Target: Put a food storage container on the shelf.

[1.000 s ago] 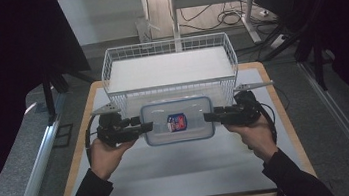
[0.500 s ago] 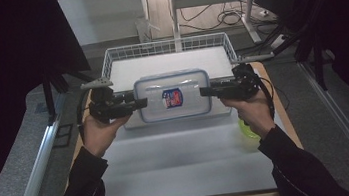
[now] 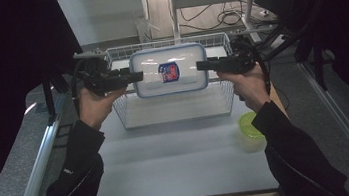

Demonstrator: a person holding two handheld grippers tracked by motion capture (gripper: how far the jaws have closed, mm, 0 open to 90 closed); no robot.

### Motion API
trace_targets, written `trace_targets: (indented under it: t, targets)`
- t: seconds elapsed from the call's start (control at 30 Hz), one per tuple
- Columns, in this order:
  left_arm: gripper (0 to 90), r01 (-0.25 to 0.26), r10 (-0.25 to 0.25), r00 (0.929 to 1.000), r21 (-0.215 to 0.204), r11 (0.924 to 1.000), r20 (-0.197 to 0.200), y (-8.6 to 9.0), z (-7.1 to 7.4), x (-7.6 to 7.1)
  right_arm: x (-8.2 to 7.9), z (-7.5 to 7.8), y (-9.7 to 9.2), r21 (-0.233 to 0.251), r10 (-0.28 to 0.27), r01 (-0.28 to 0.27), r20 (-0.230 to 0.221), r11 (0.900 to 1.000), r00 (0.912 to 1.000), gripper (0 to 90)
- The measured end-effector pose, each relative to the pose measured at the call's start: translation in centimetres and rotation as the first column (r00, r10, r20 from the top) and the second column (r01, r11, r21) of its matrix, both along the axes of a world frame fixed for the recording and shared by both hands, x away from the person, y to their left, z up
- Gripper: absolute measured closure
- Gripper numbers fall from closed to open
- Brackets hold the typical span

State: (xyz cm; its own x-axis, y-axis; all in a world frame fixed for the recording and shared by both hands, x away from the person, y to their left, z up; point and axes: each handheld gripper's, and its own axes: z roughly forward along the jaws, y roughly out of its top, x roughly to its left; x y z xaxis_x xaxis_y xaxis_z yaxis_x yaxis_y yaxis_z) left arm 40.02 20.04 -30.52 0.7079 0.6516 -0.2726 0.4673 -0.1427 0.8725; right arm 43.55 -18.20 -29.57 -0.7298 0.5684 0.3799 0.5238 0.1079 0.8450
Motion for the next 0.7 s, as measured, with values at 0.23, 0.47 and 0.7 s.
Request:
trace_targets:
  t: [0.23, 0.47, 0.7]
  targets:
    - [48.0, -0.005, 0.005, 1.0, -0.015, 0.9999, -0.004, 0.0, 0.4, 2.6, 2.1, 0.2, 0.0, 0.02, -0.021, 0.021, -0.017, 0.9996, 0.9996, 52.1]
    - [47.9, -0.019, 0.019, 0.9997, -0.033, 0.9993, -0.016, 0.1, 0.1, 4.0, 3.7, 0.1, 0.1, 0.026, -0.03, 0.031, -0.031, 0.9992, 0.9991, 52.0]
    - [47.9, -0.034, 0.032, 0.9991, -0.059, 0.9977, -0.027, 0.2, -0.7, 4.9, 5.1, -0.5, 0.2, 0.045, -0.041, 0.044, -0.065, 0.998, 0.997, 51.9]
